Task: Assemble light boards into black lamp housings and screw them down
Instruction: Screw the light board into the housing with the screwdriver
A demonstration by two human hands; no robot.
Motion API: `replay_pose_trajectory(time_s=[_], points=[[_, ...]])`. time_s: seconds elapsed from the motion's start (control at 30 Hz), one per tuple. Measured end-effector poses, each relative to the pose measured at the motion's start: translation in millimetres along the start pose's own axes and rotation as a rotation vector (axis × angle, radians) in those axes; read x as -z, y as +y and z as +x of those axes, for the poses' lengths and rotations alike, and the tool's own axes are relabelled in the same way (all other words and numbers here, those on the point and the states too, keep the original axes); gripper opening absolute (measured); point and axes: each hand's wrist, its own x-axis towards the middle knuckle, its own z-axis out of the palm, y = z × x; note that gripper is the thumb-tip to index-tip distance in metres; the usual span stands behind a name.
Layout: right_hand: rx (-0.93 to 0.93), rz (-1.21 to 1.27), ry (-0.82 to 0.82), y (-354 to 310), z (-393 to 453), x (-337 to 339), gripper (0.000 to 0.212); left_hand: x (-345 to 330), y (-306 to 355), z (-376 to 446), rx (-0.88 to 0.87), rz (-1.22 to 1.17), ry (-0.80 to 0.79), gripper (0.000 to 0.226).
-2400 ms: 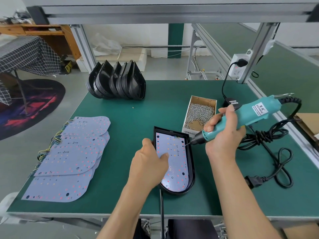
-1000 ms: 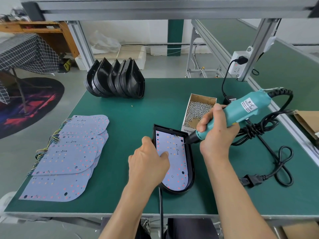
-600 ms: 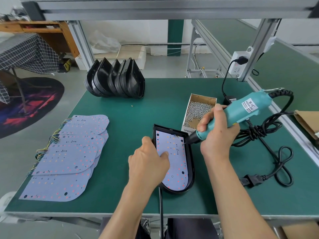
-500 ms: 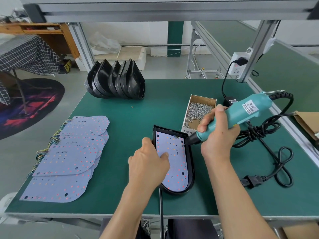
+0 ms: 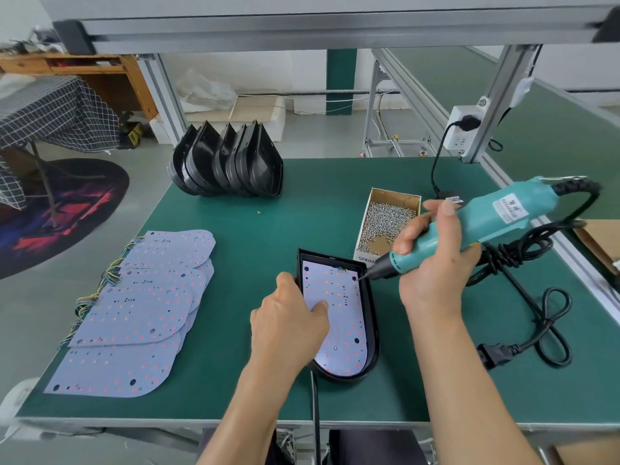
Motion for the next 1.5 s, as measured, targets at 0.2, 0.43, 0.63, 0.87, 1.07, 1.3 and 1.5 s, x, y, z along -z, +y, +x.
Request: replay_pose_trajectory(time_s=[0.2,0.43,0.63,0.87,1.07,1.3,1.5], points=[[-0.144,0.274,0.016,-14.3,-10.2,27.2,0.025,7.9,-10.4,1.7,0.026,-0.015,-0.03,0.057],[-0.303,0.398,-0.006,-6.5,-33.5,60.8,0.029,22.4,30.8,37.4,-0.376,-0.044,0.326,0.008],[-0.329,0.492,0.011,-2.8,-37.3,64.3,0.031,-24.5,97.5,94.6,-0.67,0.309,0.121,0.011],[-0.343,0.502,0.011,-2.8,-36.9,67.0,0.029,-84.4,124.1,138.9,-0.693,0.745,-0.006,0.014],[-0.341,0.49,0.022,-1.9,-35.5,67.6,0.031,-97.4,123.6,149.3,-0.67,0.747,0.029,0.015],[-0.333,0.47,0.035,-0.4,-36.1,67.7,0.032,-99.0,123.2,149.8,-0.67,0.769,0.053,0.011],[-0.333,0.468,0.028,0.9,-36.4,69.9,0.031,-93.1,119.9,146.9,-0.7,0.662,0.065,0.013]])
